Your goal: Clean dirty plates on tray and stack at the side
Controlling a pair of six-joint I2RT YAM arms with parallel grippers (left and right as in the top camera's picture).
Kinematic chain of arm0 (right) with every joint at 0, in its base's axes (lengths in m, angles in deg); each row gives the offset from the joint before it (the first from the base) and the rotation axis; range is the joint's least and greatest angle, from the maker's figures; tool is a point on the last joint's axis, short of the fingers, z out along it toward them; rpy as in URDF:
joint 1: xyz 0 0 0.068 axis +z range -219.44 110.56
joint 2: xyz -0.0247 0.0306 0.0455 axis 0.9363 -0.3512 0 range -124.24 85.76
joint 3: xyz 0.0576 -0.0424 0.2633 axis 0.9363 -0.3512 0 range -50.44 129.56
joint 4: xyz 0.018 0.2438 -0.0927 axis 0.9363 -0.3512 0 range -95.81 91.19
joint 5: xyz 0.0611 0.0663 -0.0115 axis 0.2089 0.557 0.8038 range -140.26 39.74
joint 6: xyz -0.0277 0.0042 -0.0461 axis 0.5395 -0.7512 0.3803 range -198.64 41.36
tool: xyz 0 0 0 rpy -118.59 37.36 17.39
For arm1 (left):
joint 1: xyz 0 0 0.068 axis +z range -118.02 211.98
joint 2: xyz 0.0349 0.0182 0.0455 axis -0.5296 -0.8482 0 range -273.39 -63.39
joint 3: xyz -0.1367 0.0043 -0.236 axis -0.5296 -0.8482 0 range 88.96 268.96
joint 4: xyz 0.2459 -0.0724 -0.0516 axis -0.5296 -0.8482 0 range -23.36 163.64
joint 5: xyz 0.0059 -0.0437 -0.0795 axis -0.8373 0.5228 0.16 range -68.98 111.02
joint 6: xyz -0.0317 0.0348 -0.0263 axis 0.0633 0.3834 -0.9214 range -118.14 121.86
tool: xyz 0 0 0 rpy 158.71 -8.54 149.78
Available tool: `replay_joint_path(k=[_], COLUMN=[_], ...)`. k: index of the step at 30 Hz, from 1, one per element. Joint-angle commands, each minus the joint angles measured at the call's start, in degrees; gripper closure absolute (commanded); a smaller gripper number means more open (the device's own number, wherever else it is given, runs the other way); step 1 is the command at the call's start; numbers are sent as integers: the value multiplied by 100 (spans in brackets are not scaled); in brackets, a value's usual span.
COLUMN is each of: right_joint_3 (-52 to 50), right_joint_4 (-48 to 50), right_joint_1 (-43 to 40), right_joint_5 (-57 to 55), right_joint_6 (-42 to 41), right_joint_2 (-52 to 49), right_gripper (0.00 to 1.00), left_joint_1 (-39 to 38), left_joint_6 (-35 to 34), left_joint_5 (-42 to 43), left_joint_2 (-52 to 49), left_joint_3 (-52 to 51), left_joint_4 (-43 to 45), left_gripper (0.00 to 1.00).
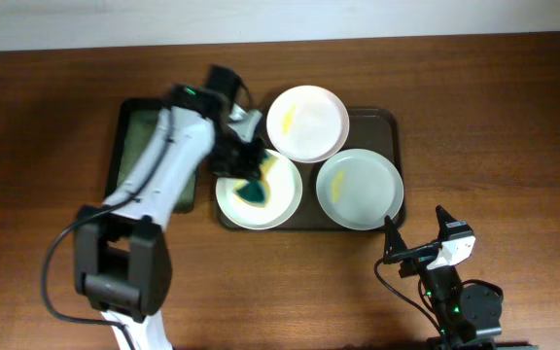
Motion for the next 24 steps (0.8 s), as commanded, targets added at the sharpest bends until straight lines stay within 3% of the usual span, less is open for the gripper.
replay_joint_path(k=[1,6,13,17,19,21,24], right_joint_3=[-42,-42,-42,-42,-42,-37,435], right_joint_4=[-20,-20,225,542,1154,2402,3178], right_joint_1=[-26,-26,-26,-26,-26,-26,-48], right_joint_5=[-48,-48,-551,1115,1770,2214,1998], right_joint_6=[-2,-2,-76,-1303,-1845,-1873,-1862], right_joint_2=[37,37,37,37,37,37,22], right_gripper=[2,2,2,2,2,2,2], left_joint_1=[-420,-597,-599,-597,-597,-597,-592], left_joint_6=[-809,-1239,-1405,-1530,-1530,-1528,-1528], left_joint_5=[-352,-1189,-1246,-1248,-1248,-1248,-1248], left_joint_2=[-13,-17,-17,-22,-22,-22,-22], left_joint_3=[-776,-1060,-1060,-1060,-1060,-1060,-1060], left_joint_4=[649,997,1569,1703,1698,1683,1674], left_gripper=[100,100,100,100,100,100,100])
